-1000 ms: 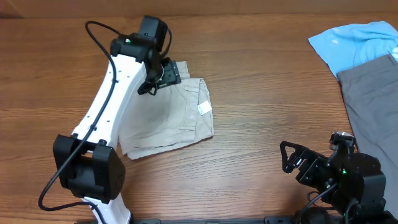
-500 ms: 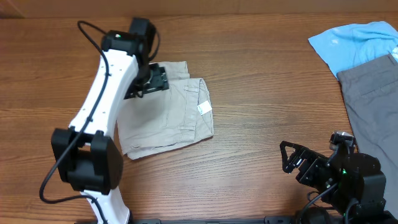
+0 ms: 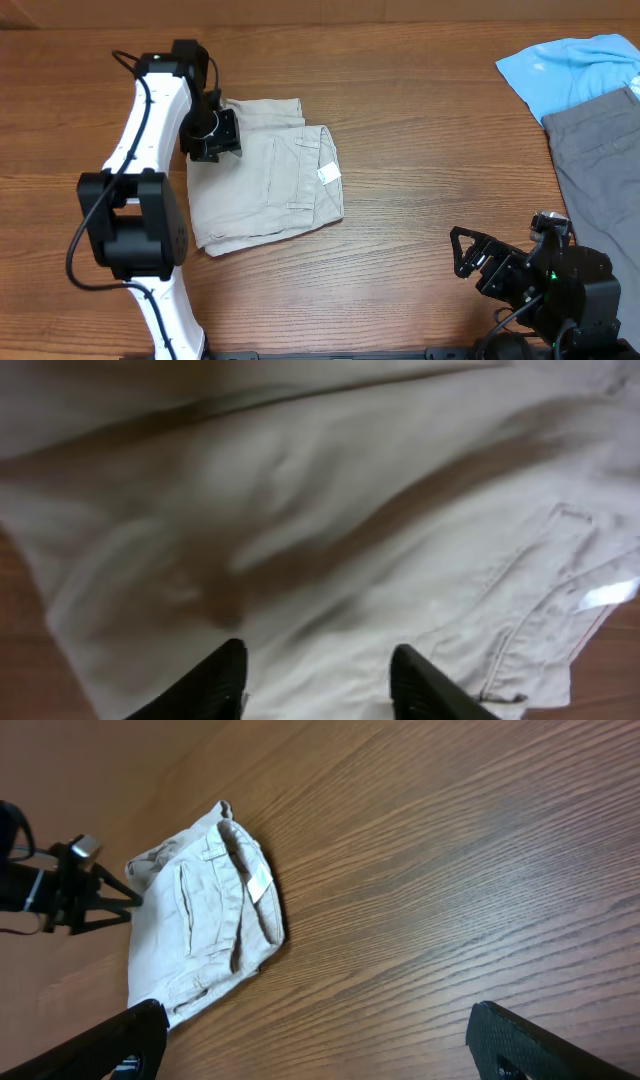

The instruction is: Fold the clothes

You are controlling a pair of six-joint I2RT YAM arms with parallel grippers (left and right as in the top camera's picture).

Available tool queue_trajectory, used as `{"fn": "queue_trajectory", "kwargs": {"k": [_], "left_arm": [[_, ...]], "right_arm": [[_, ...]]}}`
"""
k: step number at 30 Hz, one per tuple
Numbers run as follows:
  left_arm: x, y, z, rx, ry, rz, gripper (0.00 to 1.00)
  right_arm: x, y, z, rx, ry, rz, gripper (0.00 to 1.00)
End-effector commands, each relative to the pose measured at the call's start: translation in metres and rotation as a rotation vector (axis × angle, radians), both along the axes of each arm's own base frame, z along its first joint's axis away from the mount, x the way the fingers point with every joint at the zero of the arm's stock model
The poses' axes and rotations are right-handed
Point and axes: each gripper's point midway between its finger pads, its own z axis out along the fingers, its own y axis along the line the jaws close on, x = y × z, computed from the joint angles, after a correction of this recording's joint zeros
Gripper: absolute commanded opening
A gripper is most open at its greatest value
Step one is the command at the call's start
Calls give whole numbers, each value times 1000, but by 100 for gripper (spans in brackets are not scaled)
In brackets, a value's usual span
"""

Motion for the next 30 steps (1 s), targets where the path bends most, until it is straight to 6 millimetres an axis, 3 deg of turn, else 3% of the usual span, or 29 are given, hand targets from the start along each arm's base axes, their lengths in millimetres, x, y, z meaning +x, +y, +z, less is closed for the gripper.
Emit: {"fn": "queue_trajectory", "kwargs": {"k": [1, 5, 8, 10, 13, 16, 18, 23, 27, 30], "left_arm": [[4, -4, -19, -33, 28, -11, 43], [9, 10, -41, -9, 49, 14, 33], [12, 42, -54, 104, 58, 83, 24], [16, 64, -57, 172, 49, 142, 22], [21, 85, -54, 189, 29, 188, 22], [24, 95, -40, 162, 25, 224, 7], [26, 98, -25, 132, 24, 243, 4], [31, 84, 24, 18, 5, 250, 4], [20, 34, 66, -198, 21, 155, 4], [0, 9, 67, -200, 75, 16, 4]], "right_arm": [[2, -2, 7, -3, -21, -10, 100], [2, -2, 7, -3, -21, -10, 100], [2, -2, 7, -3, -21, -10, 100], [1, -2, 7, -3, -20, -10, 100], [1, -2, 7, -3, -20, -10, 100], [2, -2, 7, -3, -21, -10, 100], [1, -2, 7, -3, -20, -10, 100], [1, -2, 7, -3, -20, -10, 100], [1, -2, 7, -3, -20, -10, 100], [1, -2, 7, -3, -20, -10, 100]]}}
